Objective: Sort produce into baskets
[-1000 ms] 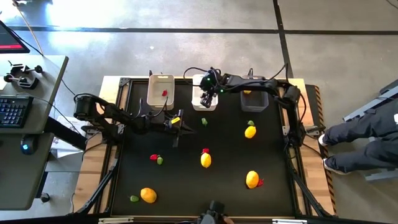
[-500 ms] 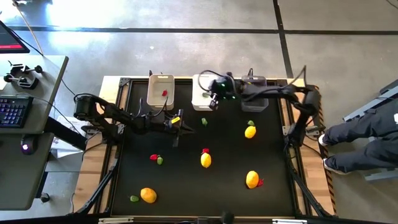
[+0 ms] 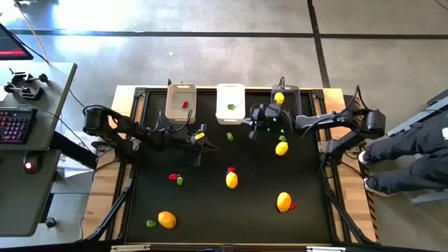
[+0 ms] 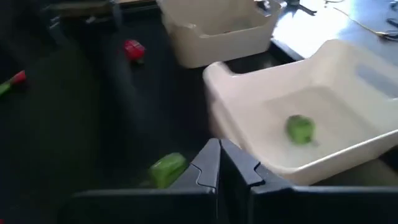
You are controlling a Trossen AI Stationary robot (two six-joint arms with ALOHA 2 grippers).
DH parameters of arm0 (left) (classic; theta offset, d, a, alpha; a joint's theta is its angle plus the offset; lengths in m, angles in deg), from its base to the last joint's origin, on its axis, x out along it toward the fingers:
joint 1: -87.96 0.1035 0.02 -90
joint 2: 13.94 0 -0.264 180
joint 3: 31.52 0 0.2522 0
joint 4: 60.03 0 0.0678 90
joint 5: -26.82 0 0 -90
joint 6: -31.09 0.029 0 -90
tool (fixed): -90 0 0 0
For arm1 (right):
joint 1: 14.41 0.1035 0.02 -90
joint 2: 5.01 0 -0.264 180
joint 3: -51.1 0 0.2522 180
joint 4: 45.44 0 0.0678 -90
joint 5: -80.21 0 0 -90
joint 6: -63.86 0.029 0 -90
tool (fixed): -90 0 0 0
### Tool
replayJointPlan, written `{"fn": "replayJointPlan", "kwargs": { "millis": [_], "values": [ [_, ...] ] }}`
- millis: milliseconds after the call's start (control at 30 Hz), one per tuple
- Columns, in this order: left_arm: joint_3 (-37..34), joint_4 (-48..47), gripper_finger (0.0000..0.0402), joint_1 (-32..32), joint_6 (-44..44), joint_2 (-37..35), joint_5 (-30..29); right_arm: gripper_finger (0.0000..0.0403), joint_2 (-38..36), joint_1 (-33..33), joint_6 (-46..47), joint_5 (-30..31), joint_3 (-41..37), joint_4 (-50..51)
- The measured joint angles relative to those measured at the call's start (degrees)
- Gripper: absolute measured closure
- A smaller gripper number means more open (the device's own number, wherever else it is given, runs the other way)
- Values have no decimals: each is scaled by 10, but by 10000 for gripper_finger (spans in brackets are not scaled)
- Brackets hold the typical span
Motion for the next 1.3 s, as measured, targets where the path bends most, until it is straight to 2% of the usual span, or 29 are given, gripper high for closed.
{"fn": "replayJointPlan", "kwargs": {
  "millis": [133, 400, 567, 767, 933, 1133, 1300],
  "values": [
    [9, -52, 401, -2, 9, -25, 6, 402, 0, 35, 3, 0, -37, -40],
    [50, -307, 401, -27, 38, -131, 4, 403, 1, 87, 1, 14, -80, -113],
    [66, -438, 401, -51, 35, -196, -30, 403, 1, 91, -5, 12, -100, -137],
    [80, -568, 401, -80, -1, -249, -74, 403, 1, 90, -24, -24, -107, -145],
    [88, -666, 399, -103, -55, -271, -77, 403, 1, 90, -35, -41, -107, -145],
    [117, -795, 366, -150, -114, -272, -125, 403, 1, 90, -38, -41, -107, -137],
    [130, -849, 317, -204, -156, -272, -127, 403, 1, 90, -40, -41, -107, -130]
  ]
}}
